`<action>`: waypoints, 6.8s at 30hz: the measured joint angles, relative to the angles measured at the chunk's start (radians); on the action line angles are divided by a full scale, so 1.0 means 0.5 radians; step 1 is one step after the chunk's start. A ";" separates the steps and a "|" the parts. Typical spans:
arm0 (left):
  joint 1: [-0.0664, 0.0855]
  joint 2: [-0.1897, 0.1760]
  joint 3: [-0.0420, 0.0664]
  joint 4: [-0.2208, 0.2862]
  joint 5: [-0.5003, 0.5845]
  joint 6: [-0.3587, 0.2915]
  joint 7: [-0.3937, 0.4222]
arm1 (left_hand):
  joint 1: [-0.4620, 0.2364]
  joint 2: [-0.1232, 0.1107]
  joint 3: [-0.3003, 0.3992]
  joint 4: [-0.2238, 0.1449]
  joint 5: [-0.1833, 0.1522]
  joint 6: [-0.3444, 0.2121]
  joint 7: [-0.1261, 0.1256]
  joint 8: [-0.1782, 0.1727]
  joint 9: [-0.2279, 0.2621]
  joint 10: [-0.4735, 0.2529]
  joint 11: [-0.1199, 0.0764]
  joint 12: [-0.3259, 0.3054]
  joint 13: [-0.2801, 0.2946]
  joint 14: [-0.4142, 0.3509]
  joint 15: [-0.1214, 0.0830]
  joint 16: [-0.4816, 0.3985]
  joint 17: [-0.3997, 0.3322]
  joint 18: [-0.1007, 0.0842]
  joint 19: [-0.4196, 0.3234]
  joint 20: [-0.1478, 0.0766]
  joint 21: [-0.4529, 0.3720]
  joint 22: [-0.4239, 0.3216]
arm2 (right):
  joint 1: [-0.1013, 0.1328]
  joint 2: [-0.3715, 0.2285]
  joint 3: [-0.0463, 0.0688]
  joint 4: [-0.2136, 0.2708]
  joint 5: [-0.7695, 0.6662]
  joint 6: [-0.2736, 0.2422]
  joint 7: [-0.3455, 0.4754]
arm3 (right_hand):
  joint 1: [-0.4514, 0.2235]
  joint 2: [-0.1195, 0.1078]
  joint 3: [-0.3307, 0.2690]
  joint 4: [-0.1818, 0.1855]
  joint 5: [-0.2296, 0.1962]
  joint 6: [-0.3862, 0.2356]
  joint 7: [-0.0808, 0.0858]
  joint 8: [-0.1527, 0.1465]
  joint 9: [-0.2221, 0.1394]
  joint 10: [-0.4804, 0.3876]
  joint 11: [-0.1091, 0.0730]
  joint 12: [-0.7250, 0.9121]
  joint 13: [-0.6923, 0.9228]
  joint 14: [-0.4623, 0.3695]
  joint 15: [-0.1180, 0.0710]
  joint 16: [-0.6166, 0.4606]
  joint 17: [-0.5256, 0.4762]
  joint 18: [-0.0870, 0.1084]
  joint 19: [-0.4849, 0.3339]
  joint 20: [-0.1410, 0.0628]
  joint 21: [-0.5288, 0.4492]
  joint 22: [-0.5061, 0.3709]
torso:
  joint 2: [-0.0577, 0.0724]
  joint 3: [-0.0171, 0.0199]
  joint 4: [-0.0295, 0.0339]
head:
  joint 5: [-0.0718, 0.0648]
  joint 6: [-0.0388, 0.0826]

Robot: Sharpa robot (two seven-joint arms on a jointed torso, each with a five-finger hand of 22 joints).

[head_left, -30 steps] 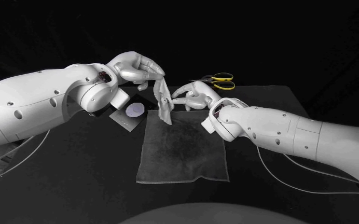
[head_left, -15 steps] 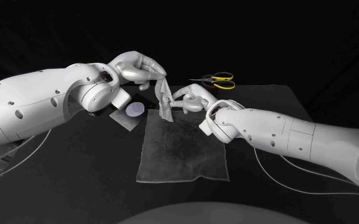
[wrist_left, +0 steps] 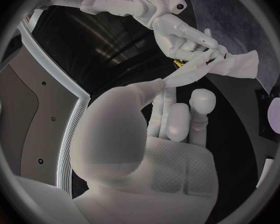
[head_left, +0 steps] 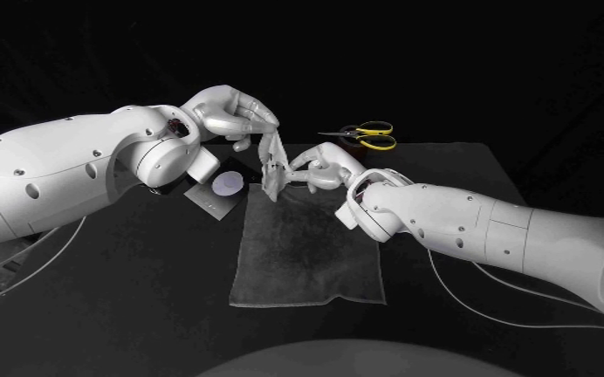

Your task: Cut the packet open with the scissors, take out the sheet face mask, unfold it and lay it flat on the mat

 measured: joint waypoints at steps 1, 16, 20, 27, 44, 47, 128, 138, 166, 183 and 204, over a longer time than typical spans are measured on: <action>0.000 0.000 0.000 0.000 0.000 0.000 0.000 | 0.001 0.001 0.000 0.000 0.000 0.000 0.000 0.000 0.000 0.000 0.000 0.000 0.000 0.000 0.000 0.000 0.000 0.000 0.000 0.000 0.000 0.000 | 0.000 -0.001 0.000 0.001 0.000 -0.001 0.002 | 0.000 0.000 0.000 0.000 0.000 0.008 -0.008 0.003 0.004 -0.001 -0.001 0.002 0.000 0.004 -0.004 0.000 -0.001 0.000 0.004 -0.004 0.000 0.002 | 0.000 0.0000 0.000 | 0.000 0.000; 0.000 -0.004 0.000 -0.006 0.000 0.001 -0.006 | 0.007 0.007 0.000 0.000 0.000 -0.001 0.000 -0.003 0.000 0.000 0.000 0.000 0.002 0.000 0.000 -0.004 0.000 0.000 0.000 0.000 0.000 0.000 | -0.001 -0.027 0.000 0.015 0.031 -0.057 0.033 | -0.038 -0.027 -0.053 0.019 0.000 -0.076 0.038 -0.050 -0.020 -0.055 0.011 -0.106 -0.007 -0.048 0.010 -0.031 -0.022 0.000 0.013 -0.013 0.000 0.003 | 0.000 0.0004 -0.001 | -0.002 0.001; 0.000 -0.004 0.000 -0.004 0.000 0.001 -0.008 | 0.007 0.007 0.000 0.000 0.000 -0.001 -0.001 -0.006 0.000 0.000 0.000 0.000 0.002 0.000 0.000 -0.004 0.000 0.000 0.000 0.000 0.000 0.000 | -0.001 -0.027 0.000 0.014 0.042 -0.070 0.039 | -0.045 -0.035 -0.061 0.011 0.000 -0.122 0.063 -0.079 -0.034 -0.097 0.032 -0.163 -0.032 -0.080 0.029 -0.047 -0.076 0.000 -0.001 0.001 -0.015 -0.003 | 0.000 0.0004 -0.001 | -0.004 0.002; 0.000 -0.003 0.000 0.000 0.000 0.003 -0.010 | 0.006 0.007 -0.001 0.000 0.000 -0.004 -0.004 -0.007 0.001 0.000 0.000 0.000 0.002 0.000 0.000 -0.004 -0.001 0.000 0.000 0.000 0.000 -0.001 | -0.001 -0.026 0.000 0.013 0.051 -0.085 0.041 | -0.045 -0.035 -0.061 0.011 0.000 -0.123 0.064 -0.079 -0.037 -0.097 0.032 -0.164 -0.043 -0.081 0.029 -0.047 -0.082 -0.001 -0.001 0.001 -0.015 -0.003 | 0.000 0.0004 -0.001 | -0.005 0.002; 0.000 -0.004 0.000 -0.001 0.000 0.006 -0.014 | -0.002 0.015 -0.001 0.000 0.000 0.000 0.000 -0.002 0.017 -0.001 0.001 0.000 0.004 0.000 0.000 -0.006 -0.004 0.000 0.000 0.000 0.000 -0.002 | -0.002 -0.024 0.000 0.020 0.051 -0.097 0.041 | 0.007 0.004 -0.057 -0.020 0.000 0.044 -0.007 0.019 0.005 -0.045 -0.019 -0.075 0.004 -0.048 -0.003 -0.027 -0.004 -0.014 -0.005 0.004 -0.023 -0.006 | 0.001 -0.0010 0.000 | -0.004 -0.002; 0.000 -0.004 0.000 -0.001 0.000 0.006 -0.015 | -0.002 0.015 -0.001 0.000 -0.001 0.000 0.000 -0.002 0.017 -0.001 0.001 0.000 0.004 0.000 0.000 -0.006 -0.005 0.000 0.000 0.000 0.000 -0.002 | -0.002 -0.025 0.000 0.021 0.051 -0.111 0.046 | 0.047 0.001 -0.057 -0.032 0.000 0.098 -0.056 0.107 0.051 -0.010 -0.055 -0.045 0.002 -0.018 -0.033 -0.010 -0.002 -0.015 0.018 -0.036 -0.023 0.006 | 0.001 -0.0008 0.000 | -0.003 -0.004; 0.000 -0.008 0.000 0.001 0.000 0.020 -0.036 | -0.012 0.003 0.005 -0.006 -0.001 0.000 0.000 -0.008 0.044 -0.001 0.001 0.000 0.006 0.000 0.000 -0.008 -0.007 0.000 0.007 -0.007 0.000 0.002 | -0.007 -0.004 0.000 0.020 -0.004 -0.179 0.047 | 0.009 -0.013 0.050 -0.005 -0.003 0.071 -0.101 0.232 0.260 -0.004 -0.097 0.000 -0.003 0.017 -0.075 0.008 0.001 -0.015 0.057 -0.065 -0.037 0.050 | 0.000 -0.0002 0.000 | -0.002 -0.007; 0.000 -0.015 0.000 -0.027 0.000 0.022 -0.046 | -0.012 0.003 0.005 -0.006 -0.001 0.000 0.000 -0.006 0.044 -0.001 0.001 0.000 0.006 0.000 0.000 -0.008 -0.008 0.000 0.007 -0.007 0.000 0.001 | -0.007 -0.059 0.001 0.048 0.010 -0.205 0.059 | 0.000 0.000 0.069 0.014 -0.011 0.069 -0.102 0.232 0.260 -0.004 -0.097 -0.007 -0.005 0.017 -0.075 0.007 -0.001 -0.016 0.064 -0.071 -0.037 0.052 | 0.000 0.0015 -0.001 | -0.001 -0.002; -0.001 -0.020 -0.004 -0.075 -0.019 0.035 -0.120 | -0.015 0.000 0.010 -0.012 -0.005 -0.004 -0.004 -0.007 0.044 -0.001 0.001 0.000 0.007 0.007 0.007 -0.008 -0.003 0.000 0.007 -0.007 0.000 0.006 | -0.007 -0.204 0.006 0.167 0.107 -0.207 0.153 | -0.103 0.102 0.106 0.192 -0.009 -0.028 -0.055 0.197 0.288 -0.045 -0.070 -0.206 -0.032 -0.042 -0.061 -0.070 -0.050 -0.030 0.055 -0.077 -0.064 0.039 | 0.000 0.0017 -0.001 | -0.008 -0.007; -0.001 -0.026 -0.006 -0.077 -0.035 0.041 -0.151 | -0.016 0.001 0.010 -0.012 -0.005 0.000 0.000 -0.015 0.045 -0.001 0.001 0.000 0.009 0.007 0.007 -0.010 -0.005 0.000 0.007 -0.007 0.008 0.007 | -0.007 -0.240 0.007 0.179 0.140 -0.138 0.179 | -0.130 0.167 0.266 0.608 -0.006 -0.193 0.048 -0.028 0.176 -0.148 0.019 -0.336 -0.160 -0.124 0.022 -0.121 -0.153 -0.013 0.009 -0.017 -0.130 0.017 | 0.000 0.0004 -0.001 | -0.009 0.000; -0.001 -0.039 -0.009 -0.042 -0.040 0.049 -0.175 | -0.026 0.006 0.010 -0.012 0.000 0.000 0.000 -0.008 0.045 0.006 0.008 0.000 0.011 0.007 0.007 -0.003 -0.009 0.000 0.022 -0.007 0.008 0.018 | -0.007 -0.239 0.007 0.221 0.012 -0.200 0.165 | 0.140 -0.208 0.322 0.188 -0.002 -0.120 0.048 -0.075 0.147 -0.118 0.018 -0.252 -0.081 -0.082 0.018 -0.089 -0.063 -0.014 0.025 -0.003 -0.083 0.073 | 0.001 0.0000 0.000 | 0.008 0.011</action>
